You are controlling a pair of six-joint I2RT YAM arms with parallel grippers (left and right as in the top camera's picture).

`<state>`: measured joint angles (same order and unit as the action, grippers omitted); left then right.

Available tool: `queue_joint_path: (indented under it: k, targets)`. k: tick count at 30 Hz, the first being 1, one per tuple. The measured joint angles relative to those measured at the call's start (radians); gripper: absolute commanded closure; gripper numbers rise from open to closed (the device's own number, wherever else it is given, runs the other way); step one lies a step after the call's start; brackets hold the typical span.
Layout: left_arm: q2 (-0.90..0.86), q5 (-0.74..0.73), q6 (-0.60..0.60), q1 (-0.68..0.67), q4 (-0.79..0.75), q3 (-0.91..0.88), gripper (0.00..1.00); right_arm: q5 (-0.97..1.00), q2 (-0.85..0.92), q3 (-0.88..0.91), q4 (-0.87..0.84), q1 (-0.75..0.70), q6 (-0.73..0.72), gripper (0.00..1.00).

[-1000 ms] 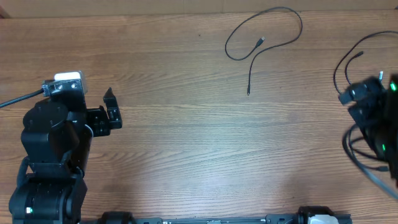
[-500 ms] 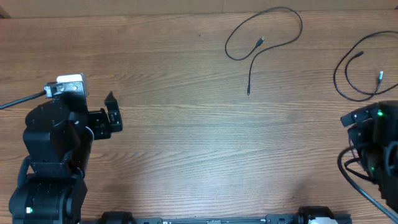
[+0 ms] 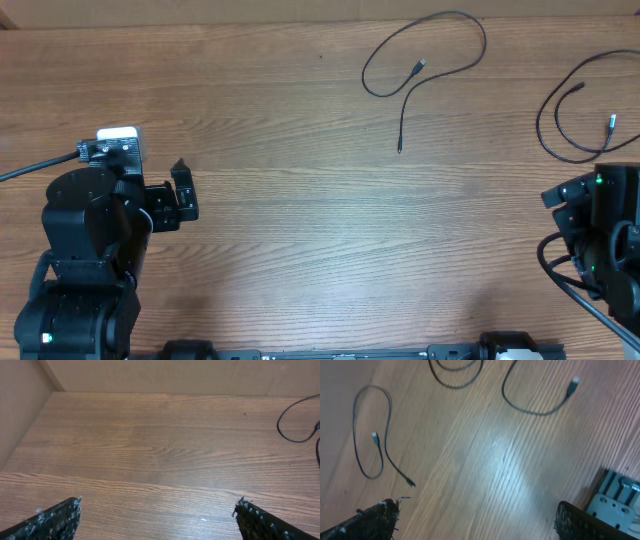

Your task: Untangle cables

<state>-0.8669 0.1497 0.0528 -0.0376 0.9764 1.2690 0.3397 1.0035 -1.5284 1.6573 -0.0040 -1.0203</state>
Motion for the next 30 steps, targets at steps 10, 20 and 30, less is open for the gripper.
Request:
queue_joint_path:
  k: [10,20,30]
  targets:
    - [0.000,0.000,0.000,0.000,0.000,0.000,0.00,-0.100,0.000,0.000,0.037,0.000,0.000,0.00]
    - [0.000,0.000,0.000,0.000,0.050,0.000,0.00,-0.123,0.001,0.000,0.034,0.000,0.000,0.00]
    - [0.000,0.000,0.000,0.000,0.075,0.000,0.00,-0.125,0.004,0.000,0.034,0.000,0.000,0.00]
